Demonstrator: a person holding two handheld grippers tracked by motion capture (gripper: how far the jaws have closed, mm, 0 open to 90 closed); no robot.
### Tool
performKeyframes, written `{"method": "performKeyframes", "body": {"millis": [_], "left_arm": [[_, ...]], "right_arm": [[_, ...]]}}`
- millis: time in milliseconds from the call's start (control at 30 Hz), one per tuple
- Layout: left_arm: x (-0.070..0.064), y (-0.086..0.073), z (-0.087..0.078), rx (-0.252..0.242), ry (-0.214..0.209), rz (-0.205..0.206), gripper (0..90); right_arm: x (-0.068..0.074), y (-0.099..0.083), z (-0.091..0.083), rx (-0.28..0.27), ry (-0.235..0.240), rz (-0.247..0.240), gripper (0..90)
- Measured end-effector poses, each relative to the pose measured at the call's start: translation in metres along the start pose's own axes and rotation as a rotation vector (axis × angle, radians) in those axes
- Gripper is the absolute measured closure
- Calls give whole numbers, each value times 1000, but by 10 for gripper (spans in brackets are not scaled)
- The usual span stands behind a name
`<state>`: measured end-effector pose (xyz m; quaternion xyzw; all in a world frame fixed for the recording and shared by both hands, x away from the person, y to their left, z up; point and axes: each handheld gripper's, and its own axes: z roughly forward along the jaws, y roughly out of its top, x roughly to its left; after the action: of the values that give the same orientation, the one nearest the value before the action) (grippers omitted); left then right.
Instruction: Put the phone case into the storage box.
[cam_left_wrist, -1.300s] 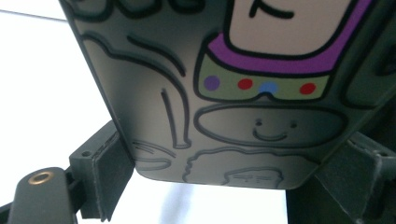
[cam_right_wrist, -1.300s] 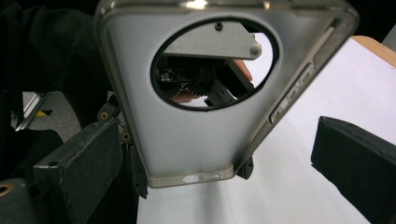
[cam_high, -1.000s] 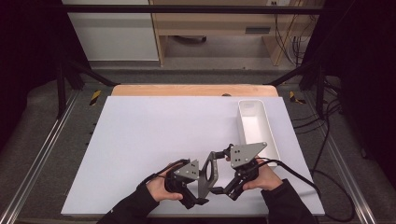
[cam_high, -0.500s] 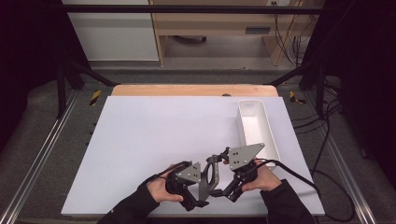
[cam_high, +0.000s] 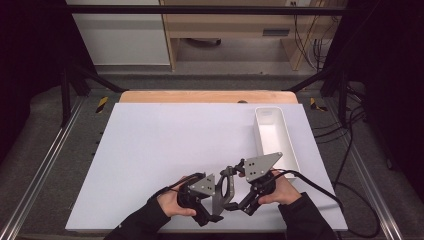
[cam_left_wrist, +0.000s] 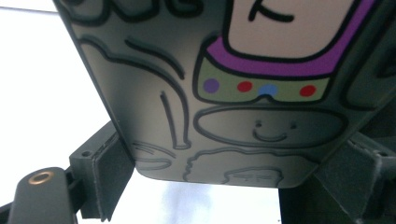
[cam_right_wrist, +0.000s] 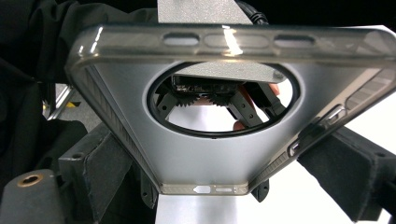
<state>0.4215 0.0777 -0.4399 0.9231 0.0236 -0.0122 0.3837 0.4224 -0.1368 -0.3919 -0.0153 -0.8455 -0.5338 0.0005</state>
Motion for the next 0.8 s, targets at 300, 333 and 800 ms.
{"method": "performKeyframes", "body": {"millis": [300,333,800], "left_arm": [[0,0,0,-3,8,-5,112],[0,0,0,-4,8,-7,111],[2,-1,-2,-30,22,-54,49]], "right_arm": [[0,0,0,-2,-5,2,119],[0,0,0,-3,-5,1,119],[-1,1,-1,-5,-19,11,120]]}}
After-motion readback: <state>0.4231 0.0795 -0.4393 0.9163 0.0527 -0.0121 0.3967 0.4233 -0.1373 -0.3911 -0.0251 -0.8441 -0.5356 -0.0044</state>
